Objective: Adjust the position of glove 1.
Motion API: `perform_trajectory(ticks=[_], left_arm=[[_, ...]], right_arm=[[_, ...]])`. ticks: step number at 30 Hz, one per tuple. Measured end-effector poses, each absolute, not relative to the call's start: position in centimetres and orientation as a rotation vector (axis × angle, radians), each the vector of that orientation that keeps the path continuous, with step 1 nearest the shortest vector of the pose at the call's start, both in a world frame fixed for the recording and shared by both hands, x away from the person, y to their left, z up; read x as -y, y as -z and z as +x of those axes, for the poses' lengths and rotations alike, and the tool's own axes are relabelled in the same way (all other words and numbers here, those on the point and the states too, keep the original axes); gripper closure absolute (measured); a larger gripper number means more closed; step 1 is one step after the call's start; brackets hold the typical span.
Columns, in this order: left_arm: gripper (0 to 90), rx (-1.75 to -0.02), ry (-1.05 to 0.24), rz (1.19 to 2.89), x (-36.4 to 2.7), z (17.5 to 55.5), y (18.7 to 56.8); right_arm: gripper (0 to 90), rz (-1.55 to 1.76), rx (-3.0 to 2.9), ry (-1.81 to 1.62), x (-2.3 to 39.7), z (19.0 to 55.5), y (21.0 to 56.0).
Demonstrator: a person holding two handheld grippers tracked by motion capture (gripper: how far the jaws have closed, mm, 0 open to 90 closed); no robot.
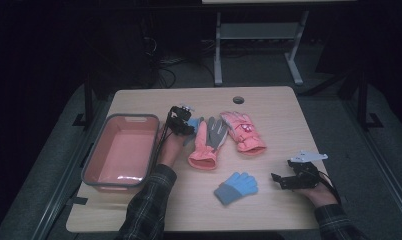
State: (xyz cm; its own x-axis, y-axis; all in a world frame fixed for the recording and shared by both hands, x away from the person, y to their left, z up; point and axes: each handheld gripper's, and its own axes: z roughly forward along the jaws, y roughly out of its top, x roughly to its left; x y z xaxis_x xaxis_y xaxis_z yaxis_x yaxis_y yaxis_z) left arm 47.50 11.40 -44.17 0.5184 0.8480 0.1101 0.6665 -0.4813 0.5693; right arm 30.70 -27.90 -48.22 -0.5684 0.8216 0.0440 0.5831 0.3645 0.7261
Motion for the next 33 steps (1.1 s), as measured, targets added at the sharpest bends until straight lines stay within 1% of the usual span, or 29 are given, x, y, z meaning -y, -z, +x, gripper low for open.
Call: perform_trajectory(ticks=[2, 5, 6, 9, 12, 17, 23, 33], left_arm=[[64.0, -1.258, -0.512, 2.314, -11.4, 47.7, 44.8], [66.9, -1.274, -0.498, 2.292, -11.6, 47.7, 45.3], [69.2, -1.276, -0.491, 2.290, -11.6, 47.7, 45.3], [80.6, -1.279, -0.468, 2.292, -11.5, 47.8, 45.3], [84.3, -1.289, -0.462, 2.292, -11.5, 47.8, 45.2], [86.1, -1.303, -0.447, 2.270, -11.9, 47.6, 44.4], [86.4, -1.294, -0.472, 2.256, -12.1, 47.1, 42.8], [86.4, -1.233, -0.471, 2.204, -13.3, 45.8, 39.6]], right_arm=[[13.5, 1.236, -2.304, -1.025, 27.9, 30.7, 48.2], [13.5, 1.237, -2.304, -1.025, 27.9, 30.7, 48.2], [13.5, 1.233, -2.304, -1.024, 27.9, 30.7, 48.2], [13.5, 1.233, -2.305, -1.017, 27.8, 30.7, 48.2], [13.4, 1.233, -2.304, -1.012, 27.8, 30.7, 48.2], [13.5, 1.233, -2.304, -1.015, 27.8, 30.7, 48.2], [13.5, 1.234, -2.304, -1.014, 27.8, 30.7, 48.2], [13.5, 1.232, -2.304, -1.012, 27.8, 30.7, 48.2]])
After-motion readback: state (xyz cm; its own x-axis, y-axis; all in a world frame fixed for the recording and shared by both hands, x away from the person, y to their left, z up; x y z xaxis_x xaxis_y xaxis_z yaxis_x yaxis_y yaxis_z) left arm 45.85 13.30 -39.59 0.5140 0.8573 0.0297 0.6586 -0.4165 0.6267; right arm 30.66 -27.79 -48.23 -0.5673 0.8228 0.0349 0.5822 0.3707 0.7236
